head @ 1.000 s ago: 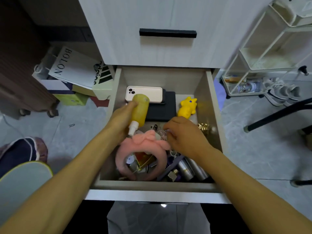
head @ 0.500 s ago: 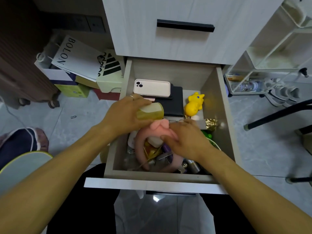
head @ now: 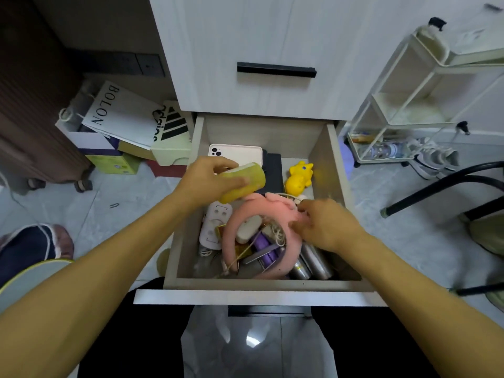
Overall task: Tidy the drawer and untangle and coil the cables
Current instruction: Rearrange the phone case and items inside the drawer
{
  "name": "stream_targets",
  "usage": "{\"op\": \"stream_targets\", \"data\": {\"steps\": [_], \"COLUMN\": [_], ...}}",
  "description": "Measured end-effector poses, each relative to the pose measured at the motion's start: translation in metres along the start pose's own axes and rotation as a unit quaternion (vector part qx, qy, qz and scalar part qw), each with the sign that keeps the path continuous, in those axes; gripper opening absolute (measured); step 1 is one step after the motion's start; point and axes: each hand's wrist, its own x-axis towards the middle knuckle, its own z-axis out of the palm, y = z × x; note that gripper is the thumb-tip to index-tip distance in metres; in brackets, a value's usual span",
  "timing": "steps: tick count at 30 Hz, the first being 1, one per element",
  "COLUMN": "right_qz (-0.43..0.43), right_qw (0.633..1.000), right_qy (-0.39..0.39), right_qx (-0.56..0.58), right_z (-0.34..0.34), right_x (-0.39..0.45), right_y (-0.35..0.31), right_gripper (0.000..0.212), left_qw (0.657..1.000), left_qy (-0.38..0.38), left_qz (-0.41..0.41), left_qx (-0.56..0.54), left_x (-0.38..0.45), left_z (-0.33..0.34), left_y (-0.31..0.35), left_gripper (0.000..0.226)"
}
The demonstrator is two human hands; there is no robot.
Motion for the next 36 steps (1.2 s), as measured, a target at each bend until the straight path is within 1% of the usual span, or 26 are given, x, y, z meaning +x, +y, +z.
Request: {"op": "stream_targets", "data": {"steps": [1, 3, 5, 7, 9, 12, 13, 17, 19, 21, 23, 25, 27, 29, 31, 32, 36], "right_qz": [-0.004, -0.021, -0.034, -0.049, -0.065, -0.096, -0.104, -0.119, -0.115, -0.105, -0.098, -0.093, -0.097, -0.113, -0.138, -0.149, -0.149], "right_qw": [0.999, 0.996, 0.993, 0.989, 0.984, 0.978, 0.975, 0.955, 0.948, 0.942, 0.942, 0.944, 0.935, 0.911, 0.881, 0.872, 0.886], "right_qy": [0.025, 0.054, 0.055, 0.039, 0.025, 0.001, -0.012, -0.065, -0.08, -0.091, -0.112, -0.136, -0.141, -0.151, -0.16, -0.154, -0.1], "right_qx": [-0.028, -0.075, -0.104, -0.136, -0.162, -0.184, -0.198, -0.265, -0.287, -0.306, -0.301, -0.288, -0.31, -0.366, -0.423, -0.44, -0.428], "right_z": [-0.006, -0.018, -0.029, -0.035, -0.036, -0.027, -0.023, -0.014, -0.014, -0.014, -0.014, -0.018, -0.025, -0.031, -0.032, -0.029, -0.021], "right_x": [0.0, 0.003, 0.013, 0.028, 0.048, 0.081, 0.093, 0.125, 0.132, 0.136, 0.135, 0.131, 0.125, 0.114, 0.102, 0.098, 0.092], "right_y": [0.005, 0.015, 0.024, 0.029, 0.031, 0.034, 0.036, 0.039, 0.04, 0.04, 0.036, 0.032, 0.029, 0.03, 0.032, 0.034, 0.04], "right_gripper": [0.03, 0.027, 0.026, 0.025, 0.027, 0.04, 0.045, 0.062, 0.067, 0.065, 0.059, 0.054, 0.047, 0.044, 0.051, 0.055, 0.063], "left_qw": [0.995, 0.961, 0.927, 0.897, 0.875, 0.852, 0.85, 0.86, 0.892, 0.928, 0.95, 0.969, 0.986, 0.995, 0.999, 0.999, 0.989], "left_qy": [-0.02, -0.048, -0.07, -0.092, -0.106, -0.095, -0.091, -0.102, -0.111, -0.091, -0.067, -0.045, -0.022, -0.006, 0.008, 0.009, 0.019], "left_qz": [-0.049, -0.142, -0.199, -0.232, -0.254, -0.279, -0.287, -0.286, -0.265, -0.239, -0.213, -0.181, -0.142, -0.096, -0.038, -0.009, 0.088], "left_qx": [-0.086, -0.234, -0.311, -0.366, -0.399, -0.432, -0.432, -0.411, -0.35, -0.271, -0.216, -0.162, -0.09, -0.032, 0.018, 0.047, 0.114], "left_x": [0.003, 0.01, 0.019, 0.027, 0.036, 0.05, 0.057, 0.078, 0.086, 0.096, 0.106, 0.115, 0.123, 0.131, 0.14, 0.144, 0.157], "left_z": [0.003, 0.01, 0.02, 0.032, 0.046, 0.06, 0.064, 0.068, 0.069, 0.07, 0.071, 0.074, 0.081, 0.089, 0.101, 0.107, 0.133], "left_y": [0.006, 0.011, 0.01, 0.007, 0.005, 0.0, -0.002, -0.007, -0.005, -0.002, 0.002, 0.009, 0.018, 0.024, 0.026, 0.027, 0.028], "left_gripper": [0.029, 0.032, 0.035, 0.027, 0.019, 0.012, 0.012, 0.015, 0.018, 0.028, 0.037, 0.038, 0.037, 0.04, 0.048, 0.052, 0.052]}}
